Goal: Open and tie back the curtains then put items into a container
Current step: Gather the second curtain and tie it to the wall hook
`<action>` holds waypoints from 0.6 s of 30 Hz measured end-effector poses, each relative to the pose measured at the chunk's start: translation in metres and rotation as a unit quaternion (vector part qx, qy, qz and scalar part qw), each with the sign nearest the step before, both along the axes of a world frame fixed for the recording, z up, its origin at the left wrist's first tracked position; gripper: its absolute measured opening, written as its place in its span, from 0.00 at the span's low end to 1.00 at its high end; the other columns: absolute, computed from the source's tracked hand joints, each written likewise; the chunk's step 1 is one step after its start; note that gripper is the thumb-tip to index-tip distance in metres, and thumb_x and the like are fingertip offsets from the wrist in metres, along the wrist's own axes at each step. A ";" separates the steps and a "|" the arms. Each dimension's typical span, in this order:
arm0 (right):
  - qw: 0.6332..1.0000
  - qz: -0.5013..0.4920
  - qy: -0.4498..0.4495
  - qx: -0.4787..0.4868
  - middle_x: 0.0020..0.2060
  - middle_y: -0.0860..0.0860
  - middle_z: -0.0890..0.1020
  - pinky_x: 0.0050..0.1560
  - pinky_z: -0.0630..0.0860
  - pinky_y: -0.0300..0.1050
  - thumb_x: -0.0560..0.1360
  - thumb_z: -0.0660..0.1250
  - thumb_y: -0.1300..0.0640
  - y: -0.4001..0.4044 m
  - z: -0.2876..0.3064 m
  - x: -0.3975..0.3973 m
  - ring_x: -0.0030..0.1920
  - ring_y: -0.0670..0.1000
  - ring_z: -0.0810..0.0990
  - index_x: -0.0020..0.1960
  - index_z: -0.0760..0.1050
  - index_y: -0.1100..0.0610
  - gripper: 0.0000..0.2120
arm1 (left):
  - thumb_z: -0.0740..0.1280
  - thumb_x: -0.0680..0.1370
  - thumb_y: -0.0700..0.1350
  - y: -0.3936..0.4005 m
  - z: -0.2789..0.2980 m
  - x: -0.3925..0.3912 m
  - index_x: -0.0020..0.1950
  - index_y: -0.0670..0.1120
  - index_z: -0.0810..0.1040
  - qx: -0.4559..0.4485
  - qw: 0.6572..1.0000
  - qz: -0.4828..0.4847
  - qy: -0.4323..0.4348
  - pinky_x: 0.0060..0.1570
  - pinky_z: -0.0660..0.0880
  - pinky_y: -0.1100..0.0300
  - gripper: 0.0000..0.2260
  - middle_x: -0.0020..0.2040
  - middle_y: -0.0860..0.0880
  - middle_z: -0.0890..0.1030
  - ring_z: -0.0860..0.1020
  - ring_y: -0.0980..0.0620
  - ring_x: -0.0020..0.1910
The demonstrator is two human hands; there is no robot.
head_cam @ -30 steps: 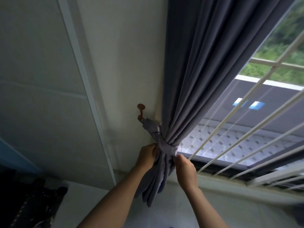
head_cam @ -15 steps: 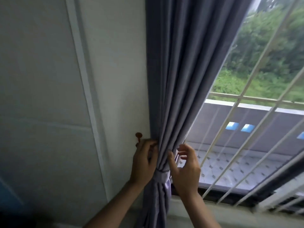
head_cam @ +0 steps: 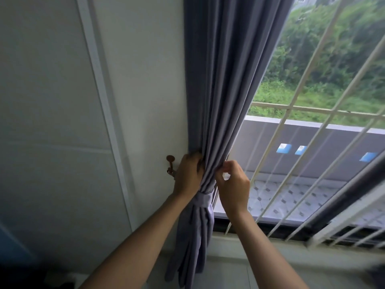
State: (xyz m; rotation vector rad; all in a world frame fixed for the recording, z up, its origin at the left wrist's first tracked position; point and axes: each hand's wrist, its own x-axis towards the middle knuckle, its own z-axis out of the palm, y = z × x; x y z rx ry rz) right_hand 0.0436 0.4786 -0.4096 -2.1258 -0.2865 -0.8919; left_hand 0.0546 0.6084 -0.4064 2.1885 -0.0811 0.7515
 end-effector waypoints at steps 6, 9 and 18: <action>0.997 -0.057 0.028 0.034 0.36 0.45 0.77 0.39 0.77 0.45 0.72 0.71 0.63 -0.029 -0.012 0.003 0.37 0.48 0.78 0.44 0.74 0.57 0.06 | 0.61 0.79 0.50 0.021 -0.032 -0.013 0.45 0.41 0.75 -0.010 0.998 0.058 0.018 0.38 0.69 0.60 0.13 0.40 0.43 0.76 0.76 0.46 0.38; 0.999 -0.029 0.032 0.025 0.37 0.44 0.76 0.35 0.77 0.45 0.72 0.72 0.61 -0.024 -0.013 -0.004 0.35 0.49 0.79 0.55 0.67 0.54 0.17 | 0.65 0.78 0.45 0.019 -0.038 -0.014 0.45 0.40 0.75 0.020 0.998 0.027 0.051 0.38 0.73 0.57 0.08 0.40 0.42 0.77 0.78 0.44 0.38; 0.970 -0.028 0.212 -0.115 0.35 0.54 0.80 0.33 0.74 0.50 0.77 0.63 0.54 0.001 -0.059 -0.013 0.36 0.59 0.79 0.45 0.69 0.56 0.06 | 0.66 0.77 0.42 0.008 -0.061 -0.027 0.43 0.41 0.75 0.032 0.996 -0.008 0.080 0.37 0.67 0.63 0.06 0.42 0.44 0.77 0.77 0.48 0.40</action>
